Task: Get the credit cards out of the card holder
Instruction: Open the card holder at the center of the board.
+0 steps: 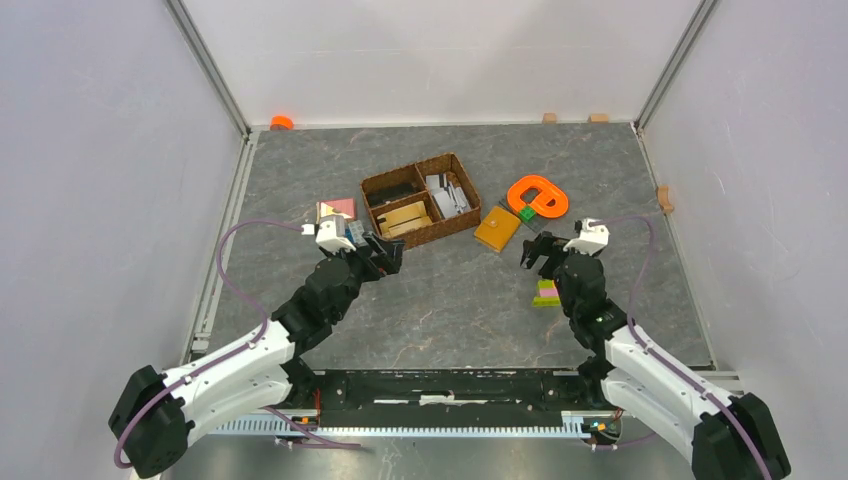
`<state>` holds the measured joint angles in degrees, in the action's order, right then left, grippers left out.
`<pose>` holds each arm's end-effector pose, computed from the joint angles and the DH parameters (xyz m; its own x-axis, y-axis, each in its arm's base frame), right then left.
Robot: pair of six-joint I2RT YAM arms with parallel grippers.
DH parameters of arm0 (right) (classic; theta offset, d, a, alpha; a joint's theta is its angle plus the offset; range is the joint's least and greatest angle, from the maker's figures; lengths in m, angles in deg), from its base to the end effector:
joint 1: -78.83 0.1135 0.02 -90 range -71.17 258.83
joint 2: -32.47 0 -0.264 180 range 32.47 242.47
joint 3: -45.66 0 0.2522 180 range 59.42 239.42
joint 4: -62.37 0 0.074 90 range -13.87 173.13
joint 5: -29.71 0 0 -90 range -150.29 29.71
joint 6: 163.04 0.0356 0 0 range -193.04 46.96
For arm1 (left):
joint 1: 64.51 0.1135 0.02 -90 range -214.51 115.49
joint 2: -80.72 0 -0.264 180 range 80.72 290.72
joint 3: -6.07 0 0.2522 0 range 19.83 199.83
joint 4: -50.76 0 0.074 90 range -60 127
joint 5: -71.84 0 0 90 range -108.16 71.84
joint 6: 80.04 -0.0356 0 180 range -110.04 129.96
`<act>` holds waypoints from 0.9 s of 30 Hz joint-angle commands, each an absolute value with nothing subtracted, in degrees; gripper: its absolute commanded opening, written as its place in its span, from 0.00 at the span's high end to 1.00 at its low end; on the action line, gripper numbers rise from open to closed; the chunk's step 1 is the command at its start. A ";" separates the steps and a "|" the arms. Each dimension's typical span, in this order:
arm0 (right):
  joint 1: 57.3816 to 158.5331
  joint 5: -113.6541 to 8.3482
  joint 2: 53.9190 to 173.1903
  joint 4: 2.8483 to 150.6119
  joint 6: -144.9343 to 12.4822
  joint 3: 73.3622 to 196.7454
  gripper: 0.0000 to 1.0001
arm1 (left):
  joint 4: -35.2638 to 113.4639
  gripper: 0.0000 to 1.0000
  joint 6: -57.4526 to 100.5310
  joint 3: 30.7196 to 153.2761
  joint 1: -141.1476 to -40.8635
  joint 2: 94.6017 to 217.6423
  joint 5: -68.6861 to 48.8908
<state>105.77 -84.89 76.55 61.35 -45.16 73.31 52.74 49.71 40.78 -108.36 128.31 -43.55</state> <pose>0.1625 0.0660 0.1976 -0.2347 0.3576 -0.9039 0.0629 0.9335 0.3530 0.1491 -0.1220 0.2321 -0.3109 -0.5024 -0.8068 0.1605 0.8089 -0.5656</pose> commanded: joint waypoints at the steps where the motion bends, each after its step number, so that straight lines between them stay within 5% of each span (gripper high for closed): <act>1: 105.81 -84.52 79.88 61.14 -43.23 76.81 0.02 | 55.19 0.00 49.47 41.66 -108.28 128.35 -44.94; 16: 99.65 -67.72 103.24 68.31 -26.03 92.52 0.02 | 55.20 0.00 48.06 40.75 -108.28 126.42 -43.60; 27: 96.78 -70.93 108.67 66.76 -24.17 96.27 0.02 | 56.50 0.00 46.96 40.64 -108.28 127.19 -40.86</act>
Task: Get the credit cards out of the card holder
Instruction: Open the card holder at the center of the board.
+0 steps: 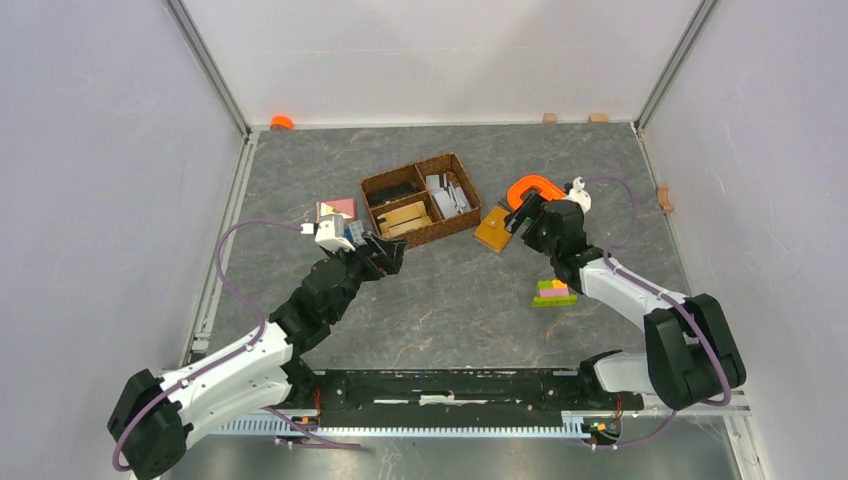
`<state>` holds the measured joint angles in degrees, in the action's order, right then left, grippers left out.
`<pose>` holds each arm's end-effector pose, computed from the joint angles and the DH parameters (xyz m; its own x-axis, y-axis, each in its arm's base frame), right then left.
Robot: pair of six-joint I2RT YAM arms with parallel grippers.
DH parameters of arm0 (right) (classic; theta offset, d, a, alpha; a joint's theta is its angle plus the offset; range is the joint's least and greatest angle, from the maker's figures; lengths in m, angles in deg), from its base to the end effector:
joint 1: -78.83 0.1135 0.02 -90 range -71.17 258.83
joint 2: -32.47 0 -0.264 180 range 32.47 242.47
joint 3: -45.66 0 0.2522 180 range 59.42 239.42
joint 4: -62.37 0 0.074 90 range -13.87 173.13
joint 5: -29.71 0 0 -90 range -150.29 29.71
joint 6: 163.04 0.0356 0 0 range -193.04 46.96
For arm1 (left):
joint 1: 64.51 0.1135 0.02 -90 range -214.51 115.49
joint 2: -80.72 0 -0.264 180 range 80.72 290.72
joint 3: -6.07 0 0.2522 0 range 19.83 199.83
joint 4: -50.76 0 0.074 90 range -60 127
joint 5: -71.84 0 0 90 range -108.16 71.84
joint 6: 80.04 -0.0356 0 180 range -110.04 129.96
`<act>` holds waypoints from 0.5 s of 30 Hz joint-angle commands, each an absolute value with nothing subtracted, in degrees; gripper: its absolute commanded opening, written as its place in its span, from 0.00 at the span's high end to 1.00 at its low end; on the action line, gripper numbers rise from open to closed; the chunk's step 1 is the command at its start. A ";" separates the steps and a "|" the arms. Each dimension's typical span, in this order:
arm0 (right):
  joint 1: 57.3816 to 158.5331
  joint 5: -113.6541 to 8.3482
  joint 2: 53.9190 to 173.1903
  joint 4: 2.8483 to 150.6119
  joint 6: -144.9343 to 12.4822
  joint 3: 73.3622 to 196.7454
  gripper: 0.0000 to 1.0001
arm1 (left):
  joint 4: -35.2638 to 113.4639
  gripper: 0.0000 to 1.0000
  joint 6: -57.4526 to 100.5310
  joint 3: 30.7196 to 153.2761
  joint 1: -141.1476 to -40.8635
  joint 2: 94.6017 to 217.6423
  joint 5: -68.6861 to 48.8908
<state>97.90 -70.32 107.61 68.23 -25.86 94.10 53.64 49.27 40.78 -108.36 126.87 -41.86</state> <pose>0.2568 0.0822 0.1967 -0.4800 0.5983 -0.6416 0.2487 0.7942 0.5545 0.1467 -0.1211 0.2380 -0.3033 -0.5130 -0.8030 0.2010 0.7893 -0.5802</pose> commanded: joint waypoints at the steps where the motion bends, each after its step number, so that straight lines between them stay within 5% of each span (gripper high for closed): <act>1: 96.55 -70.99 108.97 66.51 -24.09 95.93 0.02 | 56.51 0.00 46.96 40.74 -108.28 127.13 -40.66; 15: 95.79 -64.03 120.37 60.37 -20.55 96.02 0.10 | 56.73 0.00 47.49 40.83 -108.28 127.21 -39.35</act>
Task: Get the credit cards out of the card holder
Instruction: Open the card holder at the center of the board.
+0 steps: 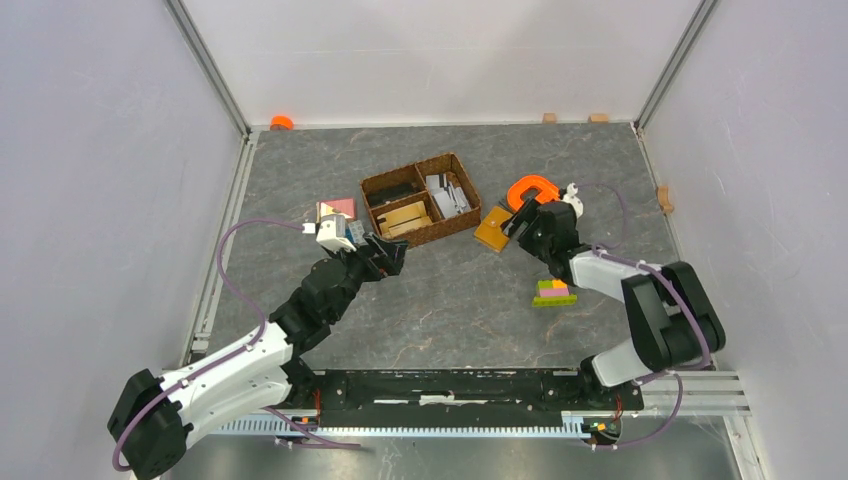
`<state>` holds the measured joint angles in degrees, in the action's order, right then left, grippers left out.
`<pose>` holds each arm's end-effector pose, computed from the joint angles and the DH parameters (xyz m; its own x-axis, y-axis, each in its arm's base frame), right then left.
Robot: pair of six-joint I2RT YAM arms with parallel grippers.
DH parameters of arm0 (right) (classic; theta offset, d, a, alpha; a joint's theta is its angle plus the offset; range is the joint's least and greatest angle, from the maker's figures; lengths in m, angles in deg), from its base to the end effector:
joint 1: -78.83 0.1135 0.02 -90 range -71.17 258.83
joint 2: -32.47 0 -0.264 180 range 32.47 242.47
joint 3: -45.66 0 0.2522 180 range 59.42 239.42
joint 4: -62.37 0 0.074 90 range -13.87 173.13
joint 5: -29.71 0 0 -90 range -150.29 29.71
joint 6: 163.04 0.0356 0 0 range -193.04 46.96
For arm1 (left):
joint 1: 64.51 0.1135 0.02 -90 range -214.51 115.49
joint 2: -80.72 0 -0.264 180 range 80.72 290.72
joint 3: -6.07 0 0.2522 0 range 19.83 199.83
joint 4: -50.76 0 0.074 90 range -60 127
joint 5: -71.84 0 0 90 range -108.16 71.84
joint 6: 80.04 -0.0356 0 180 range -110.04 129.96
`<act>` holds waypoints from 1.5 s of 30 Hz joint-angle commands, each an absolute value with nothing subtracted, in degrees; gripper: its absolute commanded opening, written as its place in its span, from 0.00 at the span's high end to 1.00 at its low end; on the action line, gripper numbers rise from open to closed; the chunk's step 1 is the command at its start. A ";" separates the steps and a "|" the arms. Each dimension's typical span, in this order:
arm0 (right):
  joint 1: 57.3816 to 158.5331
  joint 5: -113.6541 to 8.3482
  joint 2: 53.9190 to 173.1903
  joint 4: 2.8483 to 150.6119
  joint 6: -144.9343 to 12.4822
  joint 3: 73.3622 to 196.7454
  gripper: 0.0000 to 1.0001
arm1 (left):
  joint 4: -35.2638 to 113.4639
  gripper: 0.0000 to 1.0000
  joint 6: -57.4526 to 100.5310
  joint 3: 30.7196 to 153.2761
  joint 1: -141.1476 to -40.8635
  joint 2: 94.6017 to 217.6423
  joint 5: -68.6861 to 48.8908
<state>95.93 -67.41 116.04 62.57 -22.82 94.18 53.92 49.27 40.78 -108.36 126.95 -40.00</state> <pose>0.2748 0.0799 0.1679 -0.5028 0.6432 -0.5775 0.2991 0.7563 0.5818 0.1465 -0.1224 0.2382 -0.3204 -0.5077 -0.7998 0.2258 0.7790 -0.5849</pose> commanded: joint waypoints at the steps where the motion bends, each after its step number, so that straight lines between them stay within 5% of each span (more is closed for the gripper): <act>1: 95.80 -63.71 121.47 60.49 -20.06 96.55 0.10 | 56.69 0.00 47.44 40.83 -108.28 127.08 -39.41; 15: 95.97 -62.20 131.99 58.27 -18.31 101.79 0.24 | 56.60 0.00 47.40 40.72 -108.28 126.51 -39.69; 26: 98.47 -68.03 135.80 65.57 -27.47 110.02 0.74 | 56.42 0.00 47.58 41.01 -108.28 126.95 -39.48; 29: 100.36 -70.06 136.23 69.91 -31.05 112.28 0.77 | 56.25 0.00 47.66 41.10 -108.28 127.12 -39.44; 32: 102.05 -72.52 135.00 73.67 -33.82 112.59 0.97 | 55.99 0.00 47.76 41.36 -108.28 127.39 -39.34; 45: 105.15 -66.71 118.10 68.93 -41.41 98.18 0.93 | 54.50 0.00 44.38 45.94 -108.36 135.84 -33.17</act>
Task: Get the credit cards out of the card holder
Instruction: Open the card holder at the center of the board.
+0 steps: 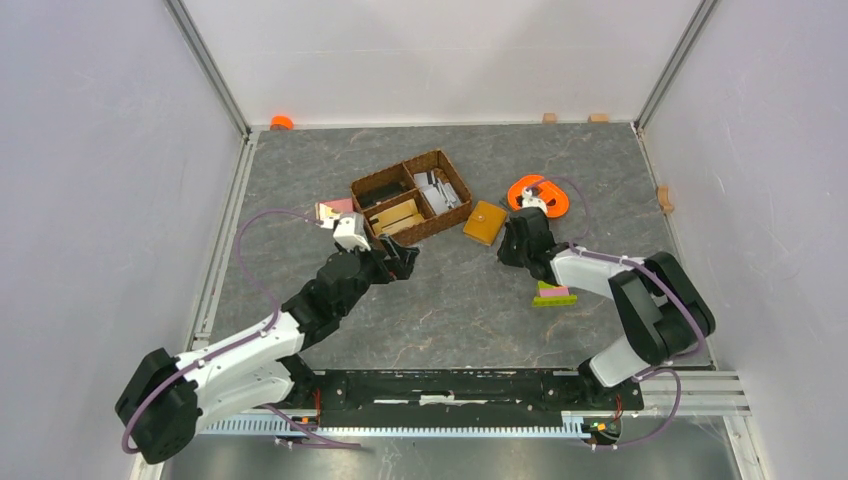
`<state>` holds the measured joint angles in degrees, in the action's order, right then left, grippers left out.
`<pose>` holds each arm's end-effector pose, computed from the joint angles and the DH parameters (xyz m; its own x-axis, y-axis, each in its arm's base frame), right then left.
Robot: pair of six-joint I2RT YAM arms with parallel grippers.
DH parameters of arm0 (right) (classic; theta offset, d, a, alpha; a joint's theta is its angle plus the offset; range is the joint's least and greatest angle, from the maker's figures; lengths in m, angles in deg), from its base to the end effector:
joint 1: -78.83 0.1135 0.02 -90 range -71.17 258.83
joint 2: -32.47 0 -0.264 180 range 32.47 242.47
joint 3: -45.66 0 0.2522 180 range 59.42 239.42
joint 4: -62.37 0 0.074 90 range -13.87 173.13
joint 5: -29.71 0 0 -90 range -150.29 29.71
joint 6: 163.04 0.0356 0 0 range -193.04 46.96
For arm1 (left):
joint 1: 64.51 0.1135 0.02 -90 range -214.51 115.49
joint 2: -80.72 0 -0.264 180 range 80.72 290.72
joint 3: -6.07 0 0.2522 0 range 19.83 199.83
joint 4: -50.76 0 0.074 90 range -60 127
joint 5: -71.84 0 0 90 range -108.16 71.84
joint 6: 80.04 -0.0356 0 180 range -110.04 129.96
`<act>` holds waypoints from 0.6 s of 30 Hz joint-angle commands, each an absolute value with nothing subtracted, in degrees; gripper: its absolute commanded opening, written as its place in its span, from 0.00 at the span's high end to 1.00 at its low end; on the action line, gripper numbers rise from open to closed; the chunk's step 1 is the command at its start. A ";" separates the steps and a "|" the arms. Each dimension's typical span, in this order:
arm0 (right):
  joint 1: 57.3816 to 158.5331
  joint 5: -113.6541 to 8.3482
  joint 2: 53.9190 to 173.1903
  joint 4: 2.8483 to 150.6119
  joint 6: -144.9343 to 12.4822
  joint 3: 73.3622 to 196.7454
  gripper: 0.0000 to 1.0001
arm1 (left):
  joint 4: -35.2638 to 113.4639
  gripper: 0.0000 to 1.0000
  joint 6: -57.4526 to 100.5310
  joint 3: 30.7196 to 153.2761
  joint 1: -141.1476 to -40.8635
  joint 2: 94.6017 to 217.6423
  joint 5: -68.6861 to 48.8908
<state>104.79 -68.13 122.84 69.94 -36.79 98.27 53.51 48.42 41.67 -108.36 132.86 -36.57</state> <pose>0.2700 0.1260 0.1454 -0.7211 0.3004 -0.6243 0.0979 0.9362 0.3375 0.1552 -0.1335 0.2244 -0.4059 -0.4284 -0.8073 0.2346 0.8049 -0.5451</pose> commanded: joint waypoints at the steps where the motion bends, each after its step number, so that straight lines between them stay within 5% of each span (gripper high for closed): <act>1: 105.20 -68.01 117.16 68.61 -42.54 98.71 0.89 | 54.49 0.00 44.03 46.17 -108.36 136.43 -32.92; 5: 105.00 -73.18 116.76 67.17 -45.36 102.50 0.64 | 54.49 0.00 43.02 46.52 -108.36 137.21 -32.07; 8: 103.93 -75.37 121.65 70.85 -47.29 110.53 0.61 | 54.57 0.00 42.96 46.46 -108.35 137.14 -31.79; 15: 102.54 -73.62 133.81 74.99 -49.47 126.15 0.71 | 54.57 0.00 43.14 46.72 -108.36 137.08 -30.65; 18: 102.48 -76.15 139.90 79.62 -50.19 133.87 0.97 | 54.66 0.00 43.00 46.58 -108.36 136.64 -30.71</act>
